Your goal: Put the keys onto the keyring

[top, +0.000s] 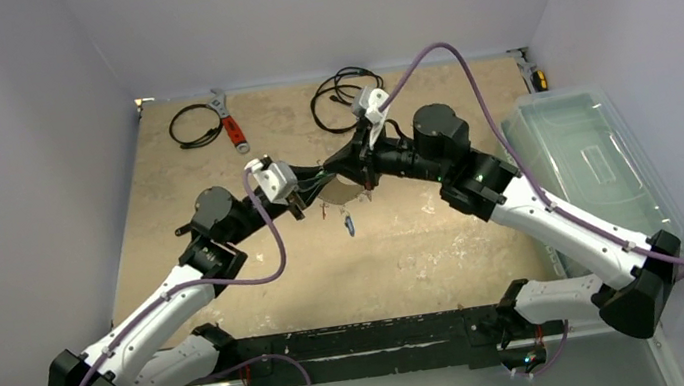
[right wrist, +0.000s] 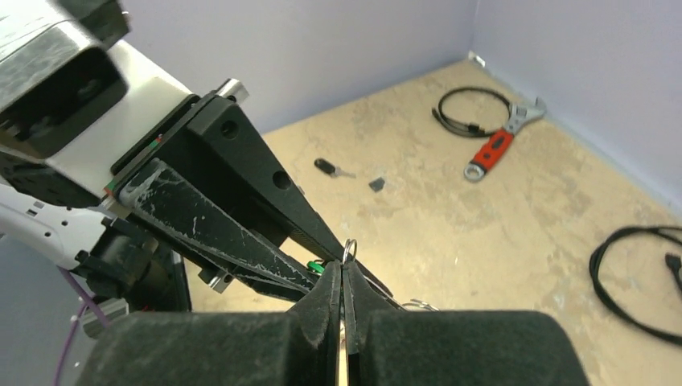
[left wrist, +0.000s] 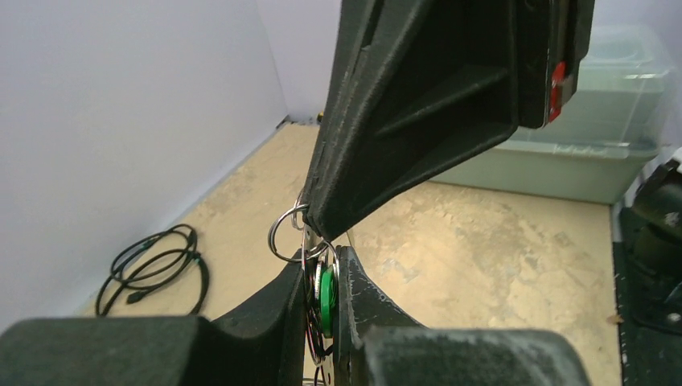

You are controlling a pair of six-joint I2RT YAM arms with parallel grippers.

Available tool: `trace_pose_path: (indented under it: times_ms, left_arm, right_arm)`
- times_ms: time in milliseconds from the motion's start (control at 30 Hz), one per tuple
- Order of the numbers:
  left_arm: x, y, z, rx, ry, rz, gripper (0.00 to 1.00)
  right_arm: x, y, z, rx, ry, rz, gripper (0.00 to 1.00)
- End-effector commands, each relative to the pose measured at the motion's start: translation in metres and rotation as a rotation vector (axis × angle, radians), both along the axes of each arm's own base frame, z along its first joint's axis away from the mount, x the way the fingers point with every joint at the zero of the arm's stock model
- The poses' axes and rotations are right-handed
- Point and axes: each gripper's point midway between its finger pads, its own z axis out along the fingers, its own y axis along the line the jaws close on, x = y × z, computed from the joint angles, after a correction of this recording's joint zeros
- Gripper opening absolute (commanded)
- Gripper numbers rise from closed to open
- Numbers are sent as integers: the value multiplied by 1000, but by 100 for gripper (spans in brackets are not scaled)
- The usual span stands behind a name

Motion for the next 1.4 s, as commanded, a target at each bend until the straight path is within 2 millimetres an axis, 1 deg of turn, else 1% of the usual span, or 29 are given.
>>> trace_pose_path:
  times_ms: [0,100,167,233,300,400,467,500,567,633,733,800,867,900,933,1033,1100,1233,1367]
  left_arm:
    - [-2,2,1,109,-89,9,0]
    - [0,4,-1,130,-100,24,0]
    - [1,5,-3,144,-105,36,1]
    - [3,7,-5,156,-109,47,4]
    - [3,6,-6,163,-111,45,10]
    - [2,5,-6,163,-114,38,14]
    - [2,6,-5,164,-119,39,14]
    - [0,6,-5,163,-124,37,11]
    - [-1,7,-4,164,-133,37,7]
    - [-2,7,-2,162,-136,37,7]
    - [-4,5,-3,168,-136,25,14]
    - [-5,4,-4,171,-138,20,22]
    - [-5,5,-4,173,-143,23,24]
    - [-5,5,-3,173,-145,23,24]
    - [-5,5,-4,175,-146,25,21]
    - [-5,6,-4,180,-151,32,6]
    - [-5,5,-5,183,-153,33,1]
    - [-5,5,-5,187,-159,32,0]
    - [-7,5,-6,189,-164,32,0]
  right_arm:
    - [5,-12,23,-25,42,-71,0]
    - [-3,-12,26,-21,76,-46,0]
    - [-4,-15,28,-31,88,-55,0]
    - [-5,-16,29,-41,104,-56,0]
    - [-7,-16,31,-44,121,-47,0]
    - [-9,-13,30,-60,156,-31,0]
    - [-10,-11,29,-65,173,-27,0]
    - [-10,-10,28,-65,180,-23,0]
    - [-8,-7,24,-77,204,-21,0]
    - [-7,-4,22,-94,227,-12,0]
    - [-5,-3,22,-112,248,-17,0]
    - [-4,-3,21,-131,264,-28,0]
    - [-3,-3,18,-146,280,-29,0]
    - [-4,-2,17,-150,287,-25,0]
    - [-4,-2,15,-153,293,-20,0]
    - [-5,0,15,-155,305,-12,0]
    - [-6,2,15,-157,311,-2,0]
    - [-6,3,17,-159,311,4,0]
    - [0,2,20,-150,304,-18,0]
